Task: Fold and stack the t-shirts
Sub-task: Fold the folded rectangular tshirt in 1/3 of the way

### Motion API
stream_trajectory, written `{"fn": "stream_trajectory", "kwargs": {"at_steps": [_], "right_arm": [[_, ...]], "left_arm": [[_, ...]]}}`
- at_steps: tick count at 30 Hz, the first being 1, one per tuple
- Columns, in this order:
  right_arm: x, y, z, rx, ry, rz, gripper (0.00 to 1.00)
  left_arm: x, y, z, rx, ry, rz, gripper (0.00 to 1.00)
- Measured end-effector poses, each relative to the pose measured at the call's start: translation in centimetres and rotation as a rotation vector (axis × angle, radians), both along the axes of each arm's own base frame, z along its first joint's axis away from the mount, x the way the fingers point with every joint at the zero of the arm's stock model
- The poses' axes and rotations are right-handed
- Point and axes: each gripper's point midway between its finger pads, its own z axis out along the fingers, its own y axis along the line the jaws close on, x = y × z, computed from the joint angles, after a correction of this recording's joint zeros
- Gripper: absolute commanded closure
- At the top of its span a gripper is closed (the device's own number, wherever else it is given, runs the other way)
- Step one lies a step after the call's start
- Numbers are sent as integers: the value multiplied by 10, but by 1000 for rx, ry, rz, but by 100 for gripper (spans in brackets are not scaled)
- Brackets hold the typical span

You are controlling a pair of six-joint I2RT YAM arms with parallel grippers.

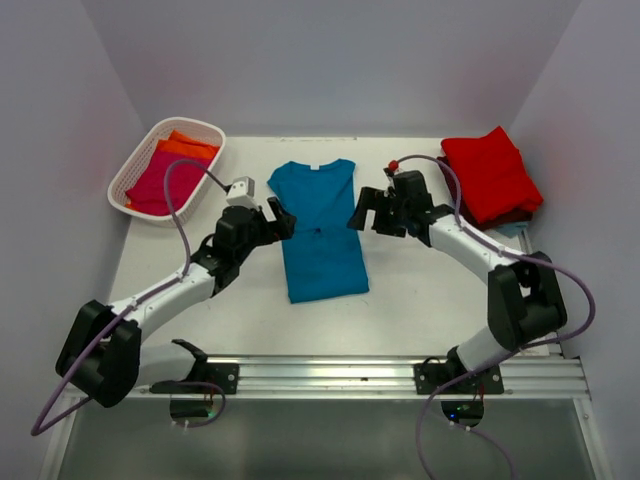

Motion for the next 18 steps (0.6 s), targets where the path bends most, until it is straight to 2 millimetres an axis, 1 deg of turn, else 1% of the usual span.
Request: {"fn": "stream_trajectory", "kwargs": {"at_steps": [2, 3, 6, 8, 12, 15, 18], "right_arm": [[-12, -6, 9, 4, -19, -2, 1], [-16, -8, 11, 3, -24, -2, 1], [-31, -15, 13, -1, -30, 0, 1], [-43, -19, 5, -7, -11, 5, 2], [-71, -25, -26, -17, 72, 19, 9], [-94, -28, -49, -12, 149, 36, 12], [-109, -28, -62, 5, 196, 46, 16]], "left_arm": [[-9, -3, 2, -17, 2, -37, 0], [-14, -5, -1, -18, 16, -57, 0], [-34, -12, -20, -5, 88, -121, 0], [-51, -16, -36, 4, 137, -168, 0], [-96, -19, -73, 11, 245, -261, 0], [-116, -16, -91, -4, 294, -290, 0], [-135, -10, -109, -9, 345, -307, 0]]}}
